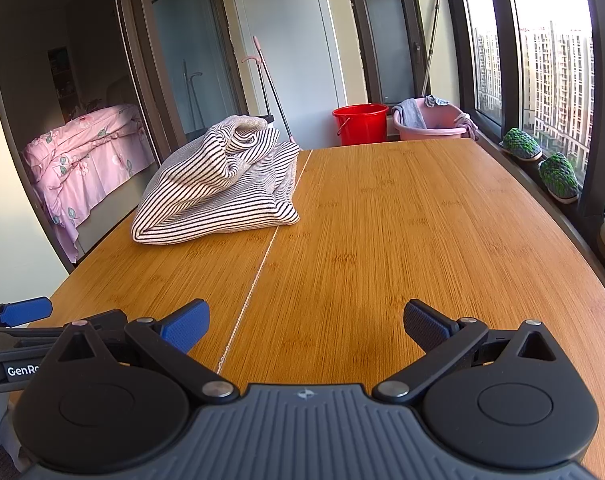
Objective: Fold clothes
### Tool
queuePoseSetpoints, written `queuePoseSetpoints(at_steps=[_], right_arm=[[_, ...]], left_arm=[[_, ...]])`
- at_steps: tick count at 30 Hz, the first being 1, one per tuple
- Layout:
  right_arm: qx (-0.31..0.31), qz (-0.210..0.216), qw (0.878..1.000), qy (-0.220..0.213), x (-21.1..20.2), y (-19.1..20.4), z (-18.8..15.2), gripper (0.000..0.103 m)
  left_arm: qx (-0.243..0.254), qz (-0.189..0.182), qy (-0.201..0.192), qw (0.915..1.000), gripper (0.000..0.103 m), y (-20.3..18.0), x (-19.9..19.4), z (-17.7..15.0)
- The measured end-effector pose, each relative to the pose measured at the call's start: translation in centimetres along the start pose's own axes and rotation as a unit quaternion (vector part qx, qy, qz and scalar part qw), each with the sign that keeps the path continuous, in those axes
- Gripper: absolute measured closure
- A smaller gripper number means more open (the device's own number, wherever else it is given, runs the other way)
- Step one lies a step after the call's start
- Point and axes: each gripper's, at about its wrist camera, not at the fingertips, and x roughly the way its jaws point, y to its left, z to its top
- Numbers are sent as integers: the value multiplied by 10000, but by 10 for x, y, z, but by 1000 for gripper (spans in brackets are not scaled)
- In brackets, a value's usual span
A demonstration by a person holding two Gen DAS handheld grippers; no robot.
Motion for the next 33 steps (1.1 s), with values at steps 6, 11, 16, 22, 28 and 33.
queuePoseSetpoints(at_steps=[6, 11, 16, 22, 28, 33], right_arm=[[-2, -17, 10000, 4, 0, 0, 0, 0], [9, -13, 10000, -8, 0, 1, 0, 0], [11, -10, 10000, -9, 0, 1, 0, 0], [16, -13, 10000, -2, 0, 1, 0, 0], [20, -14, 10000, 1, 0, 1, 0, 0], [19, -13, 10000, -1, 0, 0, 0, 0]], left_arm=[[-21, 6, -11, 10000, 0, 1, 0, 0], [15, 9, -17, 10000, 0, -1, -1, 0], [43, -4, -16, 10000, 0, -1, 0, 0], [63, -8, -47, 10000, 0, -2, 0, -1], [64, -8, -47, 10000, 0, -1, 0, -1], [50, -3, -34, 10000, 0, -2, 1, 0]])
